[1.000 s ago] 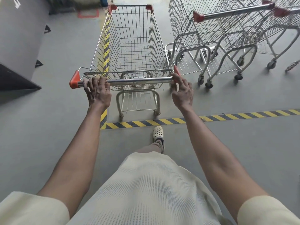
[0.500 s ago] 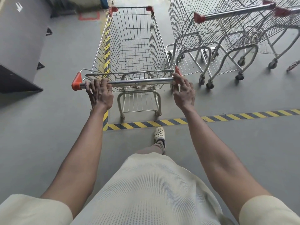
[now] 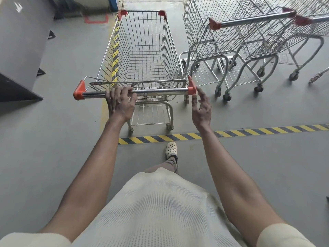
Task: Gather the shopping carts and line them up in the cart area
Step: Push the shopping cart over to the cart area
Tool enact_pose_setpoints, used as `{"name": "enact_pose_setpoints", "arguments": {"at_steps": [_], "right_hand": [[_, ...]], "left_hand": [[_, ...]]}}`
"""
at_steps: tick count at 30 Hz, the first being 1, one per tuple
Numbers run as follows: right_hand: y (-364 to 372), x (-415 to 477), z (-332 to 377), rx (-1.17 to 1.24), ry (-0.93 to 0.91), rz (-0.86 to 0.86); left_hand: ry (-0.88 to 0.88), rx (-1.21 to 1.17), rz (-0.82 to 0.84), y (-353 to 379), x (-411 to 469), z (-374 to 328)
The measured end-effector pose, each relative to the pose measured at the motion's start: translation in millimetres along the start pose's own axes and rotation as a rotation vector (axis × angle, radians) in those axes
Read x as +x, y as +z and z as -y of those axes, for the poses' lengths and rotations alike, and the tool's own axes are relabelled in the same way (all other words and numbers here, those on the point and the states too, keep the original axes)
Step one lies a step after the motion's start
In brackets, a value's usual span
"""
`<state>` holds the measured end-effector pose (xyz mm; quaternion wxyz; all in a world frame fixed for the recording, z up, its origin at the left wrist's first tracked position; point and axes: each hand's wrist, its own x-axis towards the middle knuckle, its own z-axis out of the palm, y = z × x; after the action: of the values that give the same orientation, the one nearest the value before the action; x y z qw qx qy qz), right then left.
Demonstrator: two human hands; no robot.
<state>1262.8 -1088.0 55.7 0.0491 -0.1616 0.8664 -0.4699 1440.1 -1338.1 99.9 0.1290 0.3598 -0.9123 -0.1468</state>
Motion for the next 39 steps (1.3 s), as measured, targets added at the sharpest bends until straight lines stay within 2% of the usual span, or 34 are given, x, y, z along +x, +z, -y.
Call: {"name": "enact_pose_setpoints", "arguments": {"at_steps": [3,10,19,39], "right_hand": [[-1.2,5.5,-6.5,-0.065,0.044,0.037],[1.9,16.7,1.7,-0.008,0.026,0.019],[1.7,26.3,4.9,0.015,0.105,0.031],[-2.0,26.5,4.0,0.036,0.139,0.035]], "left_hand": [[-0.010,0.040,-0.042,5.9,0.4,-4.1],[-0.009,0.152,-0.084,11.5,-0.1,-5.8],[-0.022,0.173,-0.061,11.5,2.9,-13.4],[-0.038,0.179,-0.047,15.3,-2.1,-20.6]]}}
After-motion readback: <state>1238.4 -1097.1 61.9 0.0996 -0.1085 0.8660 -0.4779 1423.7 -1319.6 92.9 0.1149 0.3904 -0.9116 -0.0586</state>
